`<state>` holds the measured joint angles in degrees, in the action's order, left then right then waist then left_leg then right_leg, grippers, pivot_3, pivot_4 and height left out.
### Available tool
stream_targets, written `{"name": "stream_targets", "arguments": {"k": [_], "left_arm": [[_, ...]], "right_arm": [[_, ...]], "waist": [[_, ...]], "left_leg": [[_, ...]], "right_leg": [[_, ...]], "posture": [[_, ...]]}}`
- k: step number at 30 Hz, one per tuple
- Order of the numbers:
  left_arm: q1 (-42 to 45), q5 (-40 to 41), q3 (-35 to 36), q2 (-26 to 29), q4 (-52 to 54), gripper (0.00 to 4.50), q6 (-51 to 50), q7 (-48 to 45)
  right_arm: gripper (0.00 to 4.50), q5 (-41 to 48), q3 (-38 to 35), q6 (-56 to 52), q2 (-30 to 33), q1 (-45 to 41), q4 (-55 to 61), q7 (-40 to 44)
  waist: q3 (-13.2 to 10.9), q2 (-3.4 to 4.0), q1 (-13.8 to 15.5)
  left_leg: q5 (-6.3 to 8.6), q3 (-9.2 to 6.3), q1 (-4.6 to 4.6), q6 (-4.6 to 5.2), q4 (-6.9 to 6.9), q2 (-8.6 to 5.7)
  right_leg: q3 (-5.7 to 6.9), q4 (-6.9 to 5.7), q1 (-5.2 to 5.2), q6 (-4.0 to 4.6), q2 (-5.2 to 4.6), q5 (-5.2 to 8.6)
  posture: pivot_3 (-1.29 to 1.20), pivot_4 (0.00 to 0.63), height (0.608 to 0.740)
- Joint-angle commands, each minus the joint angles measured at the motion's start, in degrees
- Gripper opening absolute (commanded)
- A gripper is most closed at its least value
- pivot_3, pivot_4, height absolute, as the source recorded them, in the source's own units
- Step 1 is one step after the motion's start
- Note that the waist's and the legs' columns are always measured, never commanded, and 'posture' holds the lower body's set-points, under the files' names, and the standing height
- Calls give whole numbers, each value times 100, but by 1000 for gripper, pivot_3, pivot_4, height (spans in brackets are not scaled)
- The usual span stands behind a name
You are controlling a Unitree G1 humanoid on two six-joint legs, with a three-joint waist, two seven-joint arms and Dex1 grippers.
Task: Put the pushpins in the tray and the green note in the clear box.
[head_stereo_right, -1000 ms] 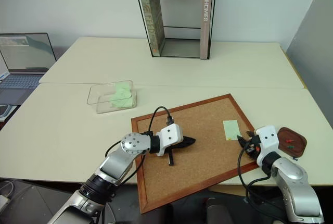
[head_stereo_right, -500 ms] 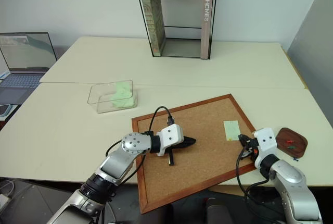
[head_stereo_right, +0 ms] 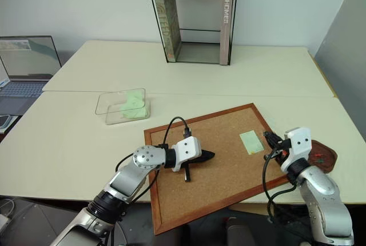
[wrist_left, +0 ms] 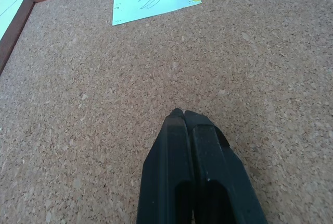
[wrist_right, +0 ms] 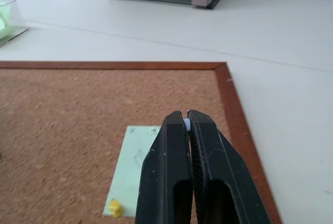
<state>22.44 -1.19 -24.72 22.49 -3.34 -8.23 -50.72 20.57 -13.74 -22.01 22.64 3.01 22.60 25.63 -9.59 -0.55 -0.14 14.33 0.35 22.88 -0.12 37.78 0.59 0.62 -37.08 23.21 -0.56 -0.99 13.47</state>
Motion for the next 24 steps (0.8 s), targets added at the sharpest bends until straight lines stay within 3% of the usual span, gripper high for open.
{"name": "stream_targets", "arguments": {"k": [1, 10, 19, 20, 24], "left_arm": [[-212, -239, -209, 137, -233, 0, -158, -95], [-266, -245, -241, 118, -182, 0, -160, -87], [-290, -265, -255, 112, -143, 0, -158, -106], [-290, -269, -254, 112, -145, 0, -157, -107], [-304, -275, -257, 116, -111, 0, -176, -107]], "right_arm": [[27, 104, -445, -63, 206, -45, 46, -110], [27, -797, -1088, 43, 1023, 393, -781, -478], [27, -1020, -1135, -127, 1100, 556, -1063, -584], [472, -1036, -1124, -151, 1092, 541, -1099, -591], [1173, -1062, -1077, -335, 1074, 497, -1126, -616]], "waist": [[0, 0, 2], [0, 0, 2], [3, 4, -5], [3, 4, -5], [3, 4, -4]], "left_leg": [[0, -1, 0, 0, 0, 0], [0, 5, 0, 1, -5, -2], [0, 6, -2, 1, -6, -1], [0, 6, -2, 1, -6, -1], [1, 6, 0, 1, -7, -2]], "right_leg": [[1, 0, 0, 0, 0, 0], [-3, 2, 1, 1, -1, 0], [-3, 2, 1, 3, -1, 2], [-2, 3, 1, 3, -1, 2], [-2, 5, 1, 1, -1, 1]], "posture": [[0, 150, 740], [0, 150, 740], [0, 150, 740], [0, 150, 740], [0, 150, 740]]}}
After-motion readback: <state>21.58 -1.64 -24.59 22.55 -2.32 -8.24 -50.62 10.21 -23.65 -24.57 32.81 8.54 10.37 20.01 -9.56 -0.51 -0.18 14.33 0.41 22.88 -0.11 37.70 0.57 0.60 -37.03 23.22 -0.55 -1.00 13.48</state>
